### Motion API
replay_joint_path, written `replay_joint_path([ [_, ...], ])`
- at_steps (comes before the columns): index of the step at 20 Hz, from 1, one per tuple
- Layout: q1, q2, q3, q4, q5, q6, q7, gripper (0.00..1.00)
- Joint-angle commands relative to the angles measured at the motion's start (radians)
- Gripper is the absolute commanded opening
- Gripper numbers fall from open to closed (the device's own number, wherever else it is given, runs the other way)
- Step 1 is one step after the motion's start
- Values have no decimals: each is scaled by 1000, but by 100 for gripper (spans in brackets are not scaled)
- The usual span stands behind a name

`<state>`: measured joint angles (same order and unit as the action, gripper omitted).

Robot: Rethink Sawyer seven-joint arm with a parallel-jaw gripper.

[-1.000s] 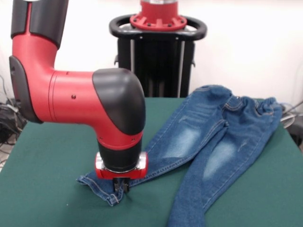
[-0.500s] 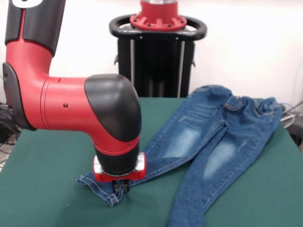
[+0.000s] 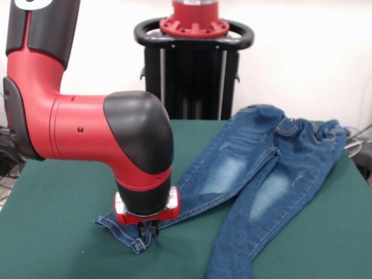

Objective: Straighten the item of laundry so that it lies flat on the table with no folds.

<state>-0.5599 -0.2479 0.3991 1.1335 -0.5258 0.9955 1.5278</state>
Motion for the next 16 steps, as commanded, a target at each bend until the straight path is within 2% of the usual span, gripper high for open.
replay_joint_path([
  [1,-9,88,102,-103,-83,-177,-254,0],
  [10,11,17,112,-161,-62,-13,-304,0],
  [16,18,-13,111,-171,-58,38,-316,0],
])
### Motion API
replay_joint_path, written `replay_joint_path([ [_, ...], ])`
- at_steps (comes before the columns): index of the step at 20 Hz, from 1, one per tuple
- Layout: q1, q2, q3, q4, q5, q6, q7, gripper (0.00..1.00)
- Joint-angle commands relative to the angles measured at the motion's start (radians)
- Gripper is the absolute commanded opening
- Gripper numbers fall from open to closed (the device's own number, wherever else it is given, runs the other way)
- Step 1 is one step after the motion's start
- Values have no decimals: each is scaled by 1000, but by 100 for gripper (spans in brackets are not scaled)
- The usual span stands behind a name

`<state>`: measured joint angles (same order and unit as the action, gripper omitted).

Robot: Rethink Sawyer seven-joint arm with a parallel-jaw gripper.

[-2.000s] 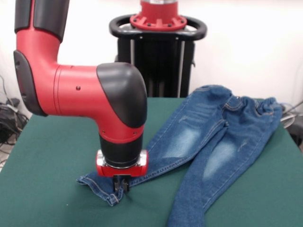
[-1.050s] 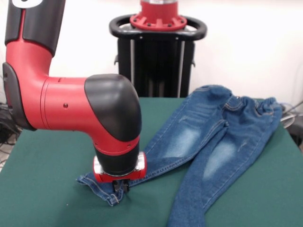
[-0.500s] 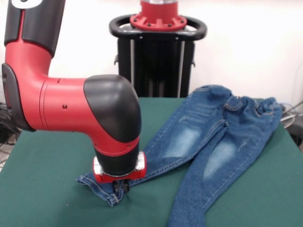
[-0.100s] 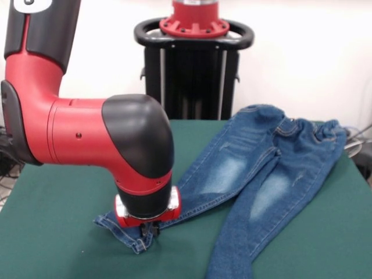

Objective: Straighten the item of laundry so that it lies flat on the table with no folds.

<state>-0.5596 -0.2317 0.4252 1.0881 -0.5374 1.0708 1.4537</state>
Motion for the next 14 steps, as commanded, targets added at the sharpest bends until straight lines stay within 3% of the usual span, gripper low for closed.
replay_joint_path([
  [1,19,-35,84,-126,-45,-28,-244,0],
  [8,29,-71,69,-127,-27,12,-259,0],
  [14,25,-56,74,-187,-21,59,-321,0],
])
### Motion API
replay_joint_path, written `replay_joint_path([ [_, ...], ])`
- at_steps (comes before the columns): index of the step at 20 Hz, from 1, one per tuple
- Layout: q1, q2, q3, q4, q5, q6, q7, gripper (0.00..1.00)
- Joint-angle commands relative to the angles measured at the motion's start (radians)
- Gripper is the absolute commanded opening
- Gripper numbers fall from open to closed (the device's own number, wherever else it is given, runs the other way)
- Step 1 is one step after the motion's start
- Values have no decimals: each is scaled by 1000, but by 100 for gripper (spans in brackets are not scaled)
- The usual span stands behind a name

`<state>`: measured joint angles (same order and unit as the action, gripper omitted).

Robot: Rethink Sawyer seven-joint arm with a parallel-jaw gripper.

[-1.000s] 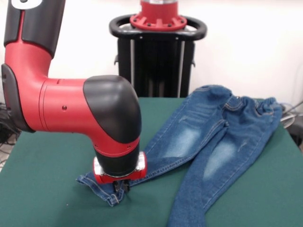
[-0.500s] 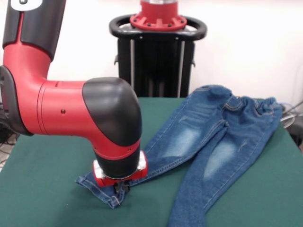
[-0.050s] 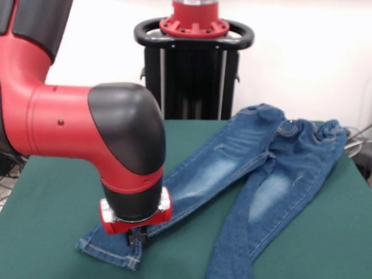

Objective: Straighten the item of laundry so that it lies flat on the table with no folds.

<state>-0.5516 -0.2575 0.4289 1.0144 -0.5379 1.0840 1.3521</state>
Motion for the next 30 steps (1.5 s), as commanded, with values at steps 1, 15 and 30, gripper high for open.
replay_joint_path([
  [1,17,-27,71,-124,-21,52,-227,0],
  [15,19,43,71,-203,-17,43,-274,0],
  [30,24,-9,36,-46,9,-69,-157,100],
])
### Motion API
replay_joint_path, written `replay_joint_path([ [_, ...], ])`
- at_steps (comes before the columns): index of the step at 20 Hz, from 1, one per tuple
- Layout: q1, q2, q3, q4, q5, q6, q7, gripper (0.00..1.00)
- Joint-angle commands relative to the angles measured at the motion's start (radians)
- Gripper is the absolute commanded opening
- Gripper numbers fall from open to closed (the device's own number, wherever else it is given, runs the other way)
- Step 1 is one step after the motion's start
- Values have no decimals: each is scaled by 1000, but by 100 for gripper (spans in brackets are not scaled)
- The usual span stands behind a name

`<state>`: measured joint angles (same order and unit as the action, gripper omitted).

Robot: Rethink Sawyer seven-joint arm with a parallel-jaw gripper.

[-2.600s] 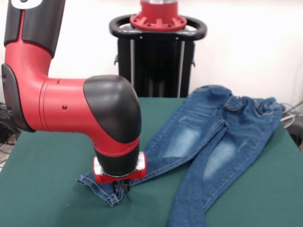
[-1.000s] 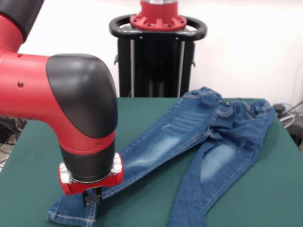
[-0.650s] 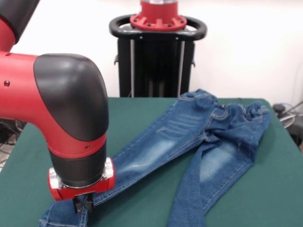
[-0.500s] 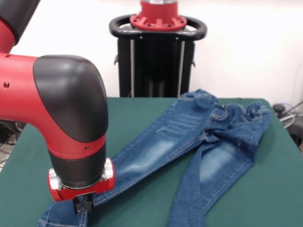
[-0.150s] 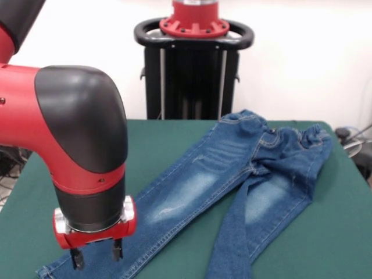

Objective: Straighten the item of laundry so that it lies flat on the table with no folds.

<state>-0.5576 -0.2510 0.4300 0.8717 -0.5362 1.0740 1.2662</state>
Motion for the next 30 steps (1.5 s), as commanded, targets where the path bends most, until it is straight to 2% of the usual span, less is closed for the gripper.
replay_joint_path([
  [1,33,-18,34,103,9,-61,-65,100],
  [6,75,-87,15,263,31,-157,88,100],
  [10,116,-121,4,346,73,-181,207,100],
  [18,219,-147,-46,348,142,-179,328,100],
  [20,252,-132,-57,309,159,-169,355,100],
  [22,295,-100,-72,229,175,-126,380,100],
  [27,406,49,-86,-72,188,-25,432,100],
  [30,440,153,-58,-281,183,62,402,100],
])
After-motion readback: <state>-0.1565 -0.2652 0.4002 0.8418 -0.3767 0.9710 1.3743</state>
